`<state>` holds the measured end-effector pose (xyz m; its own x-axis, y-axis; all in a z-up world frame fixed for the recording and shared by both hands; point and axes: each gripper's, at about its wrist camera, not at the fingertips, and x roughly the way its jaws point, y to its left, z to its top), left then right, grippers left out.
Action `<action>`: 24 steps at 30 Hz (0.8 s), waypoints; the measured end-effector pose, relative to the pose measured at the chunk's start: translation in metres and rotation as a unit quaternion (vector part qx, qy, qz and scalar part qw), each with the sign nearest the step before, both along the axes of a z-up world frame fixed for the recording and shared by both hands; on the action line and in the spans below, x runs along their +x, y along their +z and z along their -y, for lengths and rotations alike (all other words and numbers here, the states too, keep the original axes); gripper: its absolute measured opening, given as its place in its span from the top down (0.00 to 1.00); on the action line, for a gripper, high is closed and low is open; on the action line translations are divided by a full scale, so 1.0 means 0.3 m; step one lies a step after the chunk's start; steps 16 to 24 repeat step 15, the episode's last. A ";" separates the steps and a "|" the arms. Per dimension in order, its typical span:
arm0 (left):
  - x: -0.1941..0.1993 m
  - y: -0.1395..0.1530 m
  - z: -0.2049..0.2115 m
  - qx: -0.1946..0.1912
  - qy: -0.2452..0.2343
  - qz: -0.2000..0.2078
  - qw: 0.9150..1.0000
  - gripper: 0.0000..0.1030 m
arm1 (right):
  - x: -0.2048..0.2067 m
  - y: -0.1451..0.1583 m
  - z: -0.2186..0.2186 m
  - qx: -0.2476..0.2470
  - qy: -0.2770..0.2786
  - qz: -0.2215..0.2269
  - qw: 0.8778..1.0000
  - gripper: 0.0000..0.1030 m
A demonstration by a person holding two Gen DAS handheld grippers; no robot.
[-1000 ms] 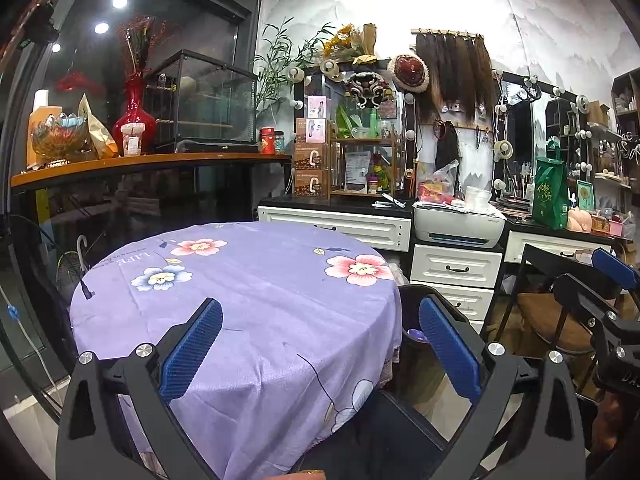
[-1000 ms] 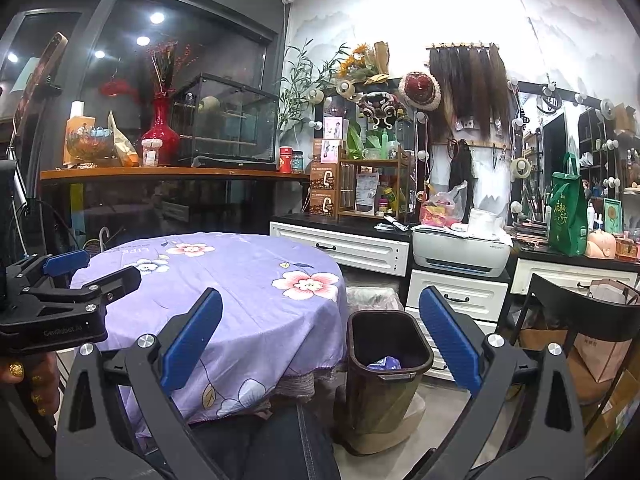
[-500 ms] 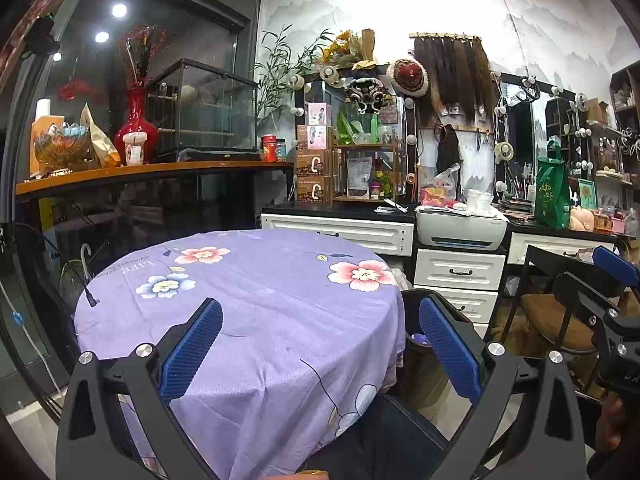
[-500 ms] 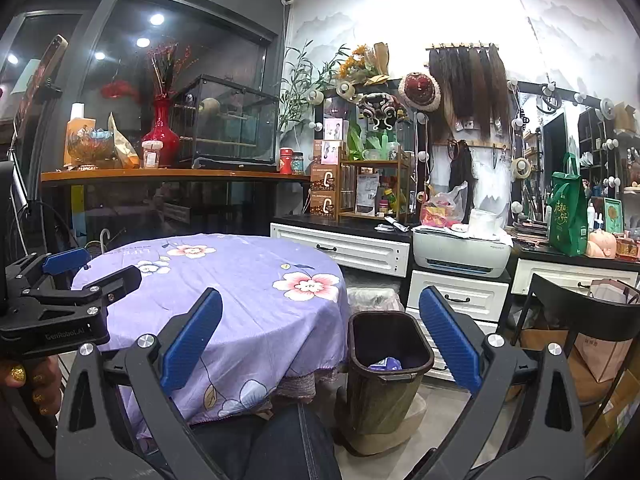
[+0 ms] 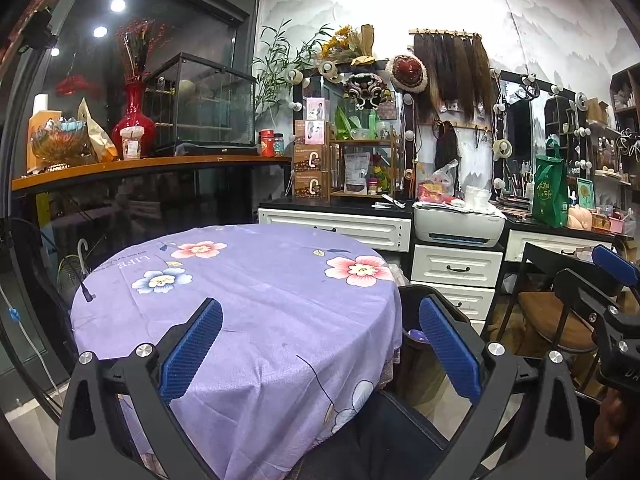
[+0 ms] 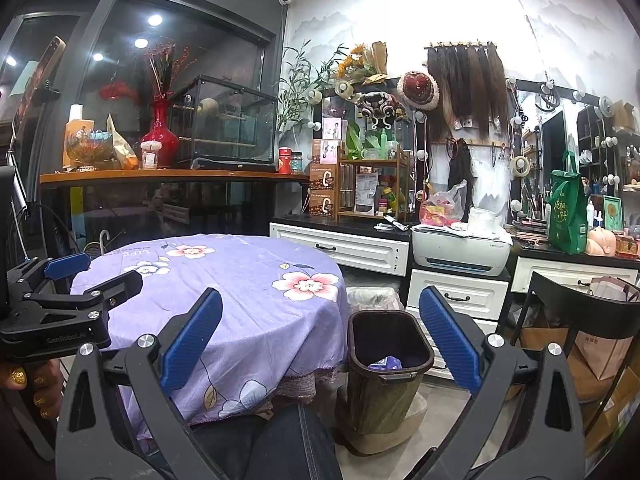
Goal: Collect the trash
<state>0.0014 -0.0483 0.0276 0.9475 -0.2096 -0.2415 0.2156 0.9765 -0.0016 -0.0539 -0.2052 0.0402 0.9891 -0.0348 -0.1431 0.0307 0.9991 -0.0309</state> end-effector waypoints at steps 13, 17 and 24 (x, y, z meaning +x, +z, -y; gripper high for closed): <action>0.013 -0.008 -0.011 0.001 0.002 -0.007 1.000 0.05 | 0.017 -0.005 -0.014 0.002 -0.005 -0.006 1.000 0.06; 0.013 -0.008 -0.011 0.002 0.003 -0.008 1.000 0.05 | 0.018 -0.005 -0.017 0.003 -0.006 -0.007 1.000 0.06; 0.013 -0.008 -0.011 0.002 0.003 -0.008 1.000 0.05 | 0.018 -0.005 -0.017 0.003 -0.006 -0.007 1.000 0.06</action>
